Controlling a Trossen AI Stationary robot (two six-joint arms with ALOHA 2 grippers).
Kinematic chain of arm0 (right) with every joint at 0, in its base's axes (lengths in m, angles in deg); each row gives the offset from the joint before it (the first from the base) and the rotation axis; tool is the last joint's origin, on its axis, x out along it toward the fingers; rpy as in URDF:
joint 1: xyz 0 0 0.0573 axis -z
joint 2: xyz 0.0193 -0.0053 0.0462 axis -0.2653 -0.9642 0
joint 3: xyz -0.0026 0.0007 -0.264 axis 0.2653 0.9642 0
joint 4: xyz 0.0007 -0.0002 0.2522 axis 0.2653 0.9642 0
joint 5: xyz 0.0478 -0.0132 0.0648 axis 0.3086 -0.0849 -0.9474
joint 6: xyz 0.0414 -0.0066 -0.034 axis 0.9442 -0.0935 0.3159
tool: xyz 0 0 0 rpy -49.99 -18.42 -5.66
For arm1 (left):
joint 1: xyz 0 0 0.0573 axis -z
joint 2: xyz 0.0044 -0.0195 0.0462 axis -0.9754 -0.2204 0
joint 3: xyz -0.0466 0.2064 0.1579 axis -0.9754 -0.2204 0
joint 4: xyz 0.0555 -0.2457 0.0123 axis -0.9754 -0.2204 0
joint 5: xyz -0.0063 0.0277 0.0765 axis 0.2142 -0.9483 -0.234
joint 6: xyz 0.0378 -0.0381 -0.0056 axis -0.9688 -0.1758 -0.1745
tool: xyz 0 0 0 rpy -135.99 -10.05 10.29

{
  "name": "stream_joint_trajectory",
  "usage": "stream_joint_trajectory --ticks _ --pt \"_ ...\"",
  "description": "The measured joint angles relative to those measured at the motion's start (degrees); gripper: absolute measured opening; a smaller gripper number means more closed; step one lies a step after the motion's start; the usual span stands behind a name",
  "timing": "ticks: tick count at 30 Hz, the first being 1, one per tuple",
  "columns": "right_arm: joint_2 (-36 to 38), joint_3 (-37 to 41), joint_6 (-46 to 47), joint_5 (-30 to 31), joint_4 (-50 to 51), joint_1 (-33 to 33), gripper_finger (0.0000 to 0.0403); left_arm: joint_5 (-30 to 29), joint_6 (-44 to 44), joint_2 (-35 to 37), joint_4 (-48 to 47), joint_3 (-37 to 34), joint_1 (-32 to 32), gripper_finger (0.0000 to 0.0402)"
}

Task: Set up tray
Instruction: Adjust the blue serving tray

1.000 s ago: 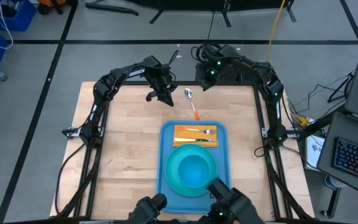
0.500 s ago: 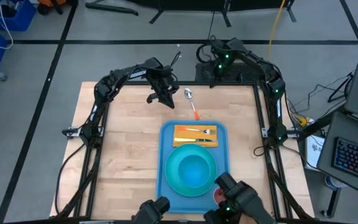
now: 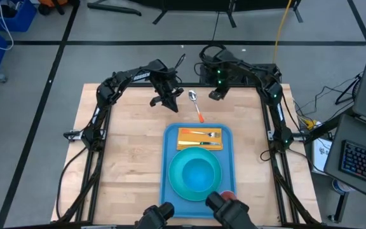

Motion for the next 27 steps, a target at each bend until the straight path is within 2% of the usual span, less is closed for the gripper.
stream_joint_trajectory --ticks 2,5,10,12,15,18,21,27 --pt "1.01 0.0 -2.56 1.26 -0.13 0.0 0.0 -0.47 -0.14 0.02 -0.01 0.0 0.0 0.0012" --pt "2.93 0.0 -9.23 6.86 0.1 0.24 0.0 -0.97 -0.65 0.0 0.01 0.0 0.07 0.0006" --pt "5.86 0.0 -31.01 19.04 -5.84 2.44 0.0 -1.13 -1.09 0.0 0.02 0.0 0.27 0.0011" --pt "6.07 -0.02 -34.37 18.25 -10.77 4.03 0.0 -1.13 -1.11 0.0 0.02 0.0 0.31 0.0014" --pt "6.04 0.0 -36.23 12.61 -14.36 7.1 0.0 -1.36 -1.2 0.0 0.02 0.0 0.3 0.0008" --pt "5.88 1.41 -40.05 11.43 -17.06 10.15 0.0 -1.7 -1.24 0.0 0.02 0.0 0.32 0.0004" --pt "5.64 5.08 -43.51 8.82 -21.28 12.45 0.0 -1.94 -1.31 0.01 0.04 0.0 0.44 0.0013" --pt "5.6 14.55 -53.25 9.6 -29.62 13.2 0.0 -2.01 -1.49 0.0 0.06 0.0 0.68 0.0004"
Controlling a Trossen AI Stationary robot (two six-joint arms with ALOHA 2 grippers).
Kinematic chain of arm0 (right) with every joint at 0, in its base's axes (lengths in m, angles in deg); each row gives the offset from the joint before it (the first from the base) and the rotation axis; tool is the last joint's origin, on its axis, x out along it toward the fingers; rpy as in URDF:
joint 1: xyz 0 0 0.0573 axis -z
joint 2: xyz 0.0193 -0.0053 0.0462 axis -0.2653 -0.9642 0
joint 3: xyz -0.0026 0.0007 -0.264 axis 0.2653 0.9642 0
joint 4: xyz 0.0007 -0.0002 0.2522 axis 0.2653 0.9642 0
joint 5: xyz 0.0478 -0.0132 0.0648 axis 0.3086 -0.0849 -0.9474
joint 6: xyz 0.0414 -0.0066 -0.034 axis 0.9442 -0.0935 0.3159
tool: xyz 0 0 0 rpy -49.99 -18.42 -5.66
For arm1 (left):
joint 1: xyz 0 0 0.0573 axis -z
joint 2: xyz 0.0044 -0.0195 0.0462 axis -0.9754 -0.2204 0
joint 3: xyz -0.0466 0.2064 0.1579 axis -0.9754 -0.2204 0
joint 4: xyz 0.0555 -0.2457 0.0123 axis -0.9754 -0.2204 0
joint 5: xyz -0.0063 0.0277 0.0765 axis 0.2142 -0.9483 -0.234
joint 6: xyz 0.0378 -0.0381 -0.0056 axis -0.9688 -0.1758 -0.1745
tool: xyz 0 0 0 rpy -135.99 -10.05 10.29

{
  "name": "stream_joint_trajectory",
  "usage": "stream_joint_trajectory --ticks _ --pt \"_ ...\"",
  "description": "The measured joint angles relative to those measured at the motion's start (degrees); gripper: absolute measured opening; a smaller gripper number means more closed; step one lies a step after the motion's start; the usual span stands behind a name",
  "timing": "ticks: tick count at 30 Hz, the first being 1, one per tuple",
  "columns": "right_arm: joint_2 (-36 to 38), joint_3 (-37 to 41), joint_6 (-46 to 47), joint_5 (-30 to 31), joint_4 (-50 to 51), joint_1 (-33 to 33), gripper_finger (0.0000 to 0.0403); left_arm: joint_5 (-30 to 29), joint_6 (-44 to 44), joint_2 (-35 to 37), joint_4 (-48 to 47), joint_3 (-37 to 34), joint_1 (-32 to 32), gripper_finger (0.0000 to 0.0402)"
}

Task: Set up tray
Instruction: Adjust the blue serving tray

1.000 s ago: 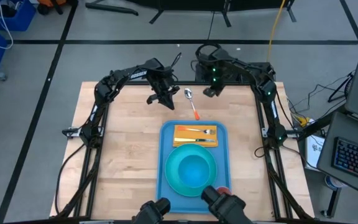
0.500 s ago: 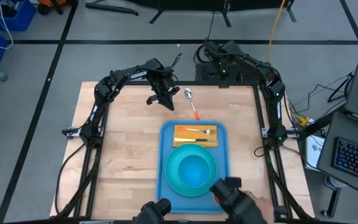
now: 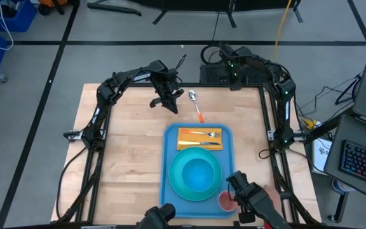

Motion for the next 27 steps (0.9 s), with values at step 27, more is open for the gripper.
stream_joint_trajectory --ticks 27 --pt "7.39 0.97 -4.86 -13.2 -3.78 -4.37 0.0 -0.49 1.94 0.0 3.23 -0.04 1.83 0.0008"
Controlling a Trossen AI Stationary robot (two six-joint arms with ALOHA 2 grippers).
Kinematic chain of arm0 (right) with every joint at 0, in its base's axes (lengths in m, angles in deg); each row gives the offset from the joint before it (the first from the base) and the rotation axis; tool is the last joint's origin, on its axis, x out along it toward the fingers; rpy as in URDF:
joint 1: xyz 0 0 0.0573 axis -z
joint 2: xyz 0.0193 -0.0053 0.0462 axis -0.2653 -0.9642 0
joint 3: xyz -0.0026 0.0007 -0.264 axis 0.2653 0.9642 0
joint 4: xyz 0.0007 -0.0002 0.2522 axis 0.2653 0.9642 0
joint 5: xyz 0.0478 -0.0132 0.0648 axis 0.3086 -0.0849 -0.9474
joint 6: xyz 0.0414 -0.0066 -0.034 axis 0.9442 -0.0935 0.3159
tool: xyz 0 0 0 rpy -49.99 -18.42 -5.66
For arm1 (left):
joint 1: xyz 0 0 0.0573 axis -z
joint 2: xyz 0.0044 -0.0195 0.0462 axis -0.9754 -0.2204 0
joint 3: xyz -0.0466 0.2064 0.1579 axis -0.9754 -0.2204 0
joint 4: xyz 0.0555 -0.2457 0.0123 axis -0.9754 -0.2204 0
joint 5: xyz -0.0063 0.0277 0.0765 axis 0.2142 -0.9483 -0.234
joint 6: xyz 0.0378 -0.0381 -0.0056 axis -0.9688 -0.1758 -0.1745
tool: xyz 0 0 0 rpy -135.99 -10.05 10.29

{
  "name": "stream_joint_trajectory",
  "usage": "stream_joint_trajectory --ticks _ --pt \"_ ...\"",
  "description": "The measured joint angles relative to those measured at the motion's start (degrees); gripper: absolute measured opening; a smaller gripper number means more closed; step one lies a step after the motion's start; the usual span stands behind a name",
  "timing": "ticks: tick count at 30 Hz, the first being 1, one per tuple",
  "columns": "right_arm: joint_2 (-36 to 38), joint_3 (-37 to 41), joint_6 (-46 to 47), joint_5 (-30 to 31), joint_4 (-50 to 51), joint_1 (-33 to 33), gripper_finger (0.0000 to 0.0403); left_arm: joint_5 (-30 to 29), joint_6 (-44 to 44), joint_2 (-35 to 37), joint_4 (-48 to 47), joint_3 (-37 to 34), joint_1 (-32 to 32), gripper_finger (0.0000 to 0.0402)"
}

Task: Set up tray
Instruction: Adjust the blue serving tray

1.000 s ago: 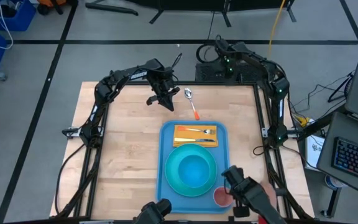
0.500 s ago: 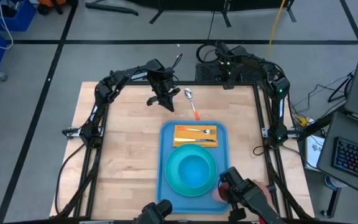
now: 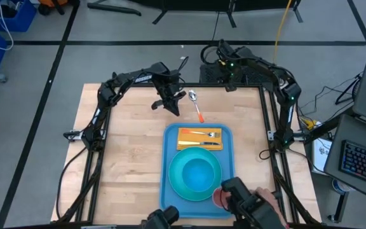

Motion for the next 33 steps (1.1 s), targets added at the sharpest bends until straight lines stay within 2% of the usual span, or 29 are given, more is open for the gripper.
stream_joint_trajectory --ticks 2,5,8,10,13,20,23,26,30,33 --pt "1.91 0.01 2.09 -1.25 -2.73 0.47 0.0 0.03 0.0 0.0 0.0 0.0 0.25 0.0015" --pt "3.57 0.01 11.56 -14.95 -11.76 3.29 0.0 0.93 0.25 0.0 0.0 0.0 0.58 0.0017" --pt "4.12 -0.04 30.2 -26.3 -24.12 5.5 0.0 1.59 0.39 0.0 -0.12 0.0 0.79 0.0006" --pt "4.08 -0.04 42.78 -29.93 -28.34 6.45 0.0 2.77 1.22 0.0 -0.15 0.0 0.59 0.0004" --pt "3.21 -0.04 48.52 -32.68 -27.54 6.73 0.0 1.95 1.75 0.0 -0.11 0.0 -0.18 0.0011" --pt "-0.47 -0.02 56.81 -32.83 -21.77 5.33 0.0 3.95 2.36 0.0 0.21 -0.02 -2.56 0.0003" --pt "-0.99 0.04 58.76 -31.9 -19.04 4.52 0.0 4.11 5.92 0.0 3.93 -0.02 -4.22 0.0009" --pt "-0.97 0.02 59.25 -27.61 -17.39 3.81 0.0 0.57 13.33 0.0 9.35 -0.02 -5.5 0.0015" --pt "-1.04 0.02 57.75 -25.92 -11.98 3.65 0.0 -3.61 21.16 0.0 17.9 -0.02 -6.36 0.0012" --pt "-1.06 0.02 57.43 -19.48 -7.65 3.74 0.0 -9.85 30.39 0.0 25.25 -0.02 -7.35 0.0004"
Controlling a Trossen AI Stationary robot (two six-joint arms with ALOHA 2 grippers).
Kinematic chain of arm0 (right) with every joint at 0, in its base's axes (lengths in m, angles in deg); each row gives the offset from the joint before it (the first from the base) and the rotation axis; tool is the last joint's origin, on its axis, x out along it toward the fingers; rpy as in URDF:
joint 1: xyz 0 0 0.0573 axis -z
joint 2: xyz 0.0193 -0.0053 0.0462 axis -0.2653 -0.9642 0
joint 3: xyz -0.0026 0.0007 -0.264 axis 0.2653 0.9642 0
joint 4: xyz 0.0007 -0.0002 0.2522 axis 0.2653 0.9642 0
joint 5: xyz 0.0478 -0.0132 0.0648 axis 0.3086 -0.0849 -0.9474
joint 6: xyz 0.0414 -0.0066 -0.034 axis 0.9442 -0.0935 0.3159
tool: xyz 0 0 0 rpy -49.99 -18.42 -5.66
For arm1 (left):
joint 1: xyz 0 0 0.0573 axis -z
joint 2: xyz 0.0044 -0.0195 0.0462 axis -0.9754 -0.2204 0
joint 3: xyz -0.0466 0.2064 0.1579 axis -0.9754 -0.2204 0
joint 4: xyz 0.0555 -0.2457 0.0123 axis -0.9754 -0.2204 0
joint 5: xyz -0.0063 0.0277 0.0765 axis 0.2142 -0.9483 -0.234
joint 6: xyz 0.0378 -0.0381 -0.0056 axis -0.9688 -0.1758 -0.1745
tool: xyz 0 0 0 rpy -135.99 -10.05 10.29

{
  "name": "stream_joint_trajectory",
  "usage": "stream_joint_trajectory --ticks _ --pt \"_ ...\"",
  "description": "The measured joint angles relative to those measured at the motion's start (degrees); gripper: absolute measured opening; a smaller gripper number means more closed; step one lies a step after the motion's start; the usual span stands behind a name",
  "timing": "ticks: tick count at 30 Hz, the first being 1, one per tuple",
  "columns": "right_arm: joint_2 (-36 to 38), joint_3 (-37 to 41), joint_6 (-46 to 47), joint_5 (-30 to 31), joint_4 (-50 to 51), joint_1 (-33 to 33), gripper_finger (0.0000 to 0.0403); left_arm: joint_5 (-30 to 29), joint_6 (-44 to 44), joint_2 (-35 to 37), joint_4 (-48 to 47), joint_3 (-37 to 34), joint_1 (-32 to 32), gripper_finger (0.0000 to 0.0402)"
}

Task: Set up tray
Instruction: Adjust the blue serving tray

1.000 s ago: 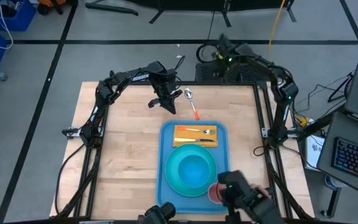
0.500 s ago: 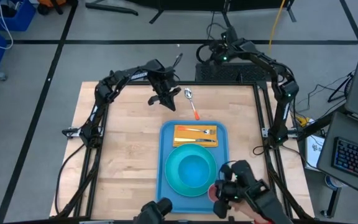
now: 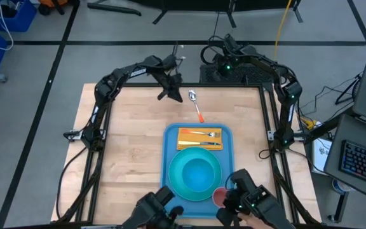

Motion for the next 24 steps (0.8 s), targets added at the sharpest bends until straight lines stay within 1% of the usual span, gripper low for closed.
stream_joint_trajectory --ticks 2,5,9,11,15,19,21,24 --pt "0.0 0.0 -0.05 1.58 2.09 0.54 0.0 -3.58 6.12 0.02 4.64 0.0 -0.92 0.0006" --pt "0.0 0.0 -1.07 1.56 4.41 1.34 0.0 -8.94 15.08 0.0 11.21 0.0 -2.24 0.0012" --pt "0.0 0.0 -1.76 1.55 3.66 1.86 0.0 -18.28 21.11 0.0 13.76 0.0 -3.93 0.0007" --pt "0.0 0.0 -1.71 1.55 3.3 1.86 0.0 -22.0 20.37 0.0 13.14 0.0 -4.32 0.0003" --pt "0.0 0.0 -2.15 1.45 2.96 1.86 0.0 -23.19 16.55 0.0 10.96 0.0 -3.83 0.001" --pt "0.0 0.0 -2.22 1.41 2.74 1.81 0.0 -31.17 16.34 -0.78 11.47 0.02 -2.94 0.0004" --pt "0.0 0.0 -2.22 1.41 2.8 1.75 0.0 -32.17 16.42 -1.27 10.68 0.01 -2.99 0.0007" --pt "0.0 0.0 -2.23 1.3 2.77 1.72 0.0 -30.9 15.12 -1.15 7.63 0.02 -2.98 0.0005"
